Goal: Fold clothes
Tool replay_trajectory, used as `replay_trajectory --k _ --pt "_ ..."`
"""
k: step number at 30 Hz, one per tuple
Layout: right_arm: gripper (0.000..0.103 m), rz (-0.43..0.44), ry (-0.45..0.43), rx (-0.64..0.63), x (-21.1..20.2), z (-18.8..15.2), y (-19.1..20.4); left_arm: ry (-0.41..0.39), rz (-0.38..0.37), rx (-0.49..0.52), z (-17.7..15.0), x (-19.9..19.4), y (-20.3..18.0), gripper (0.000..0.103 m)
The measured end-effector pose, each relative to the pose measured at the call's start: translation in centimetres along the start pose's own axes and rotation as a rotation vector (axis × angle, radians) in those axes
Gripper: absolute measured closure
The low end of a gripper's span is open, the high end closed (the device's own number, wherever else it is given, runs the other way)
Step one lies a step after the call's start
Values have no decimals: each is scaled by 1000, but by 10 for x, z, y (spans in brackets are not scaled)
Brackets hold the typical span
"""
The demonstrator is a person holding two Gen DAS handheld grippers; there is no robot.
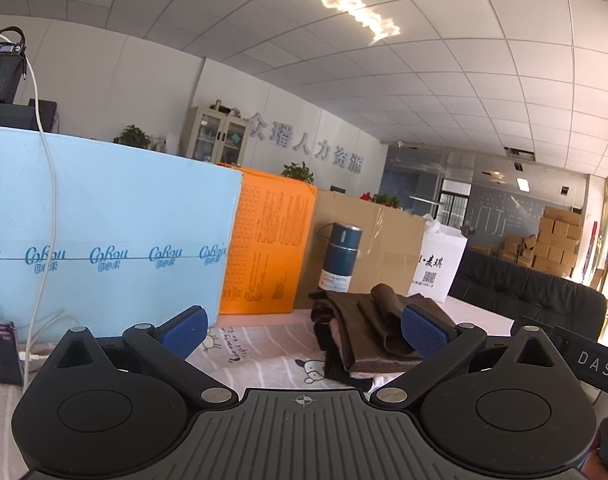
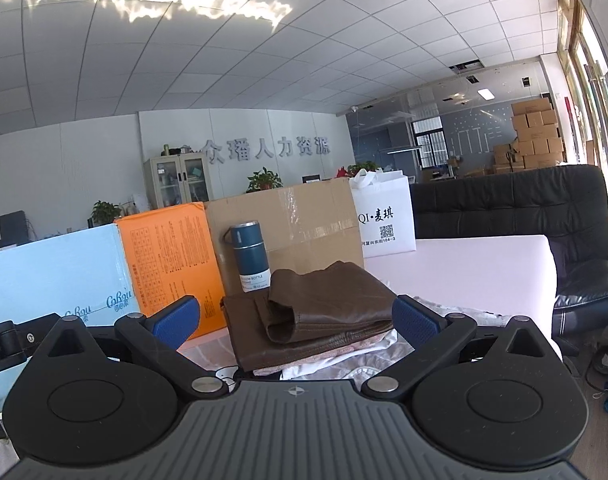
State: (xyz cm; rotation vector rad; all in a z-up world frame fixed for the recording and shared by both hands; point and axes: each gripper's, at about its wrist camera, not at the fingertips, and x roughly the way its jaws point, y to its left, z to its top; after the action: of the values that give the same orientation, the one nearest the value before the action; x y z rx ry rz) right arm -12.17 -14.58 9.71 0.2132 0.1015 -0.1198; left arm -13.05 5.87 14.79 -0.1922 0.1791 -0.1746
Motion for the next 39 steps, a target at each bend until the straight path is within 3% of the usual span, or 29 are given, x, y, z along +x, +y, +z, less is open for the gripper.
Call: replay_trajectory --k 9,23,39 --pt "0 7 -25 -23 -8 5 -5 -6 -31 56 -6 -4 -14 0" --pt "0 1 -26 -26 -10 5 -8 -8 -26 41 -4 -5 -10 0" --pt "0 -40 82 -33 18 -13 -14 35 0 44 -7 3 -9 0"
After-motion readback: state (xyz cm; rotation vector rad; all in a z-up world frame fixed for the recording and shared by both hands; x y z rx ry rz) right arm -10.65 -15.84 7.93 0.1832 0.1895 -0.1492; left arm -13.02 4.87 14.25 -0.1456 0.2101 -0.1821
